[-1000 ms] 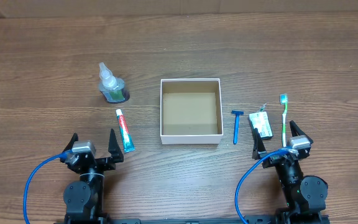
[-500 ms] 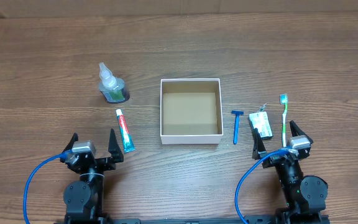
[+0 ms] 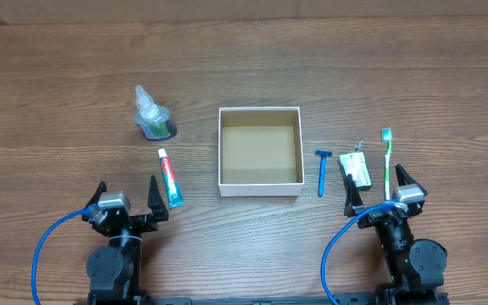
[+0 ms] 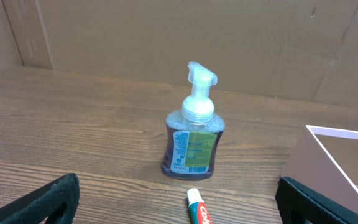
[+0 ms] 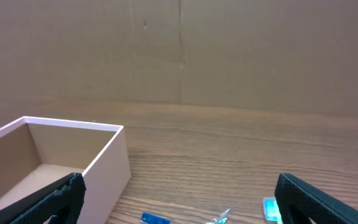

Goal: Pack container

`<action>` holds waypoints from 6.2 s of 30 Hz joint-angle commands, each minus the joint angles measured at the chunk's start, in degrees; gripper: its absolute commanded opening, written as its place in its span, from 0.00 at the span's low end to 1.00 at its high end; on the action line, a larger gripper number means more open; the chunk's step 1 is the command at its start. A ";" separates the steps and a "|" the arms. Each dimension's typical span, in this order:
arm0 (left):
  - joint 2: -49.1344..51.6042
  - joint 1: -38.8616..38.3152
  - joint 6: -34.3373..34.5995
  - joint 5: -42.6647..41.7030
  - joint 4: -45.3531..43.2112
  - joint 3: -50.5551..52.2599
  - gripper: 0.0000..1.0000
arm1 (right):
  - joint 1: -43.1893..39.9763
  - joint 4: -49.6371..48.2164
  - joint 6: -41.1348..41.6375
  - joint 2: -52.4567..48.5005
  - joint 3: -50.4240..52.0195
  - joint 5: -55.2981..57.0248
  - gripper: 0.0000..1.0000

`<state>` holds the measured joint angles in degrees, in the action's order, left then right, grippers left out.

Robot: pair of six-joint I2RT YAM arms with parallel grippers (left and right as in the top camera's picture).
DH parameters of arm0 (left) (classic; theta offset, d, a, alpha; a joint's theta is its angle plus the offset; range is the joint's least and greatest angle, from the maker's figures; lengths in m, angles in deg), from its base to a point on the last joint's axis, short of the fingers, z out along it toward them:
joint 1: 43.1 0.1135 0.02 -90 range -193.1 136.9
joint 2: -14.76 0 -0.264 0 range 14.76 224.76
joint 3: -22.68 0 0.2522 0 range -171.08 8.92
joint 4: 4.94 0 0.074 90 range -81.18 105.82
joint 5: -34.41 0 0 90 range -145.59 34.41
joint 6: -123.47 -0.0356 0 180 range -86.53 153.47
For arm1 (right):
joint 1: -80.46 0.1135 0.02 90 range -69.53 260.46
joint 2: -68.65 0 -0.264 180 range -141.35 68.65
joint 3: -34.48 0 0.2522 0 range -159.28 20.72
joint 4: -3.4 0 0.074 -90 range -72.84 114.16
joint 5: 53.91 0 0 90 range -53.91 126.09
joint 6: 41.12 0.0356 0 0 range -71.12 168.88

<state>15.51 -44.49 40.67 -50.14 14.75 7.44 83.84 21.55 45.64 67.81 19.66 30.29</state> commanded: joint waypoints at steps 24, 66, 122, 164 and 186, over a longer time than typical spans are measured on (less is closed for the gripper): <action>-0.50 0.24 0.70 0.52 -0.42 0.35 1.00 | -0.13 44.94 7.80 -63.60 -65.40 1.57 1.00; -0.50 0.24 0.70 0.52 -0.39 0.35 1.00 | -0.13 32.72 3.41 -95.41 -49.46 7.21 0.66; -0.50 0.24 0.72 0.52 -0.42 0.35 1.00 | 35.74 45.97 24.52 -106.66 -84.39 5.46 0.61; -0.50 0.24 0.70 0.52 -0.39 0.35 1.00 | -21.86 49.64 11.76 -83.65 -59.45 -2.54 1.00; -0.50 0.24 0.72 0.52 -0.39 0.35 1.00 | -13.29 30.49 10.45 -90.60 -46.16 10.23 1.00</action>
<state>15.51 -44.49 40.84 -50.14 14.64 7.51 70.38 52.54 56.55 -21.48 -26.83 39.55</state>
